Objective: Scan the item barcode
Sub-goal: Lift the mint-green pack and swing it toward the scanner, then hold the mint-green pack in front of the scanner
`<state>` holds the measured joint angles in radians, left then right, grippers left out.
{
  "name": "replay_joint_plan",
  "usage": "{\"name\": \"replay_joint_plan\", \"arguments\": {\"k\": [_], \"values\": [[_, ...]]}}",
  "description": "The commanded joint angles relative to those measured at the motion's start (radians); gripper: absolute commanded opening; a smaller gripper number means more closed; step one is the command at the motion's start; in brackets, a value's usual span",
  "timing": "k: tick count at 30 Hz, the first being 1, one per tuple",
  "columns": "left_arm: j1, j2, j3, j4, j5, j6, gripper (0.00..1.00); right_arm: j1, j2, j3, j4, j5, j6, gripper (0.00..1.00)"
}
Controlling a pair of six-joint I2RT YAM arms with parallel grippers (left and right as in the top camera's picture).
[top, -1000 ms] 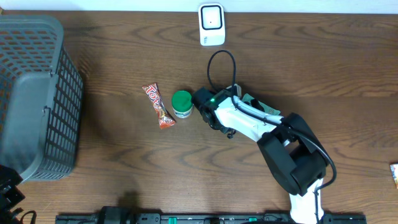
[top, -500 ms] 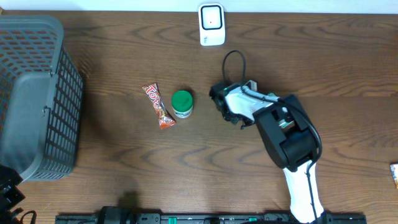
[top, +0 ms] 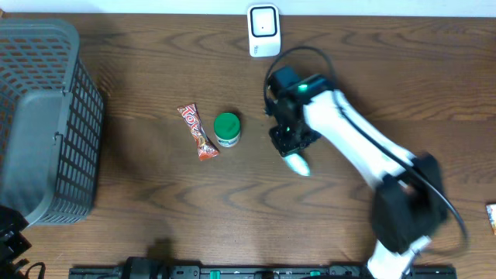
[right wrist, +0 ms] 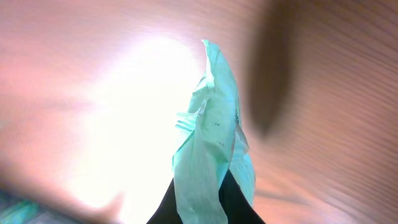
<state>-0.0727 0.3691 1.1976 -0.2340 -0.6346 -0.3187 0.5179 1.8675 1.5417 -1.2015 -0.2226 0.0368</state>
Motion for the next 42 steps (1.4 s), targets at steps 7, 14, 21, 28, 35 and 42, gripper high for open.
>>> {"name": "replay_joint_plan", "arguments": {"k": [7, 14, 21, 28, 35, 42], "values": [[0.004, -0.002, -0.006, 0.005, -0.002, -0.009, 0.98, -0.204, -0.131, 0.011, -0.078, -0.702, -0.212, 0.01], [0.004, -0.002, -0.006, 0.005, -0.002, -0.009, 0.98, -0.270, -0.089, -0.021, -0.084, -0.794, -0.260, 0.01], [0.004, -0.002, -0.006, 0.005, -0.002, -0.009, 0.98, -0.297, -0.052, -0.112, 0.026, -1.108, -0.359, 0.01], [0.004, -0.002, -0.006, 0.005, -0.002, -0.009, 0.98, -0.315, 0.052, -0.216, 0.260, -1.338, -0.195, 0.01], [0.004, -0.002, -0.006, 0.005, -0.002, -0.009, 0.98, -0.344, 0.136, -0.216, 0.372, -1.339, -0.014, 0.01], [0.004, -0.002, -0.006, 0.004, -0.002, -0.009, 0.98, -0.362, 0.134, -0.214, 0.374, -1.339, 0.008, 0.01]]}}
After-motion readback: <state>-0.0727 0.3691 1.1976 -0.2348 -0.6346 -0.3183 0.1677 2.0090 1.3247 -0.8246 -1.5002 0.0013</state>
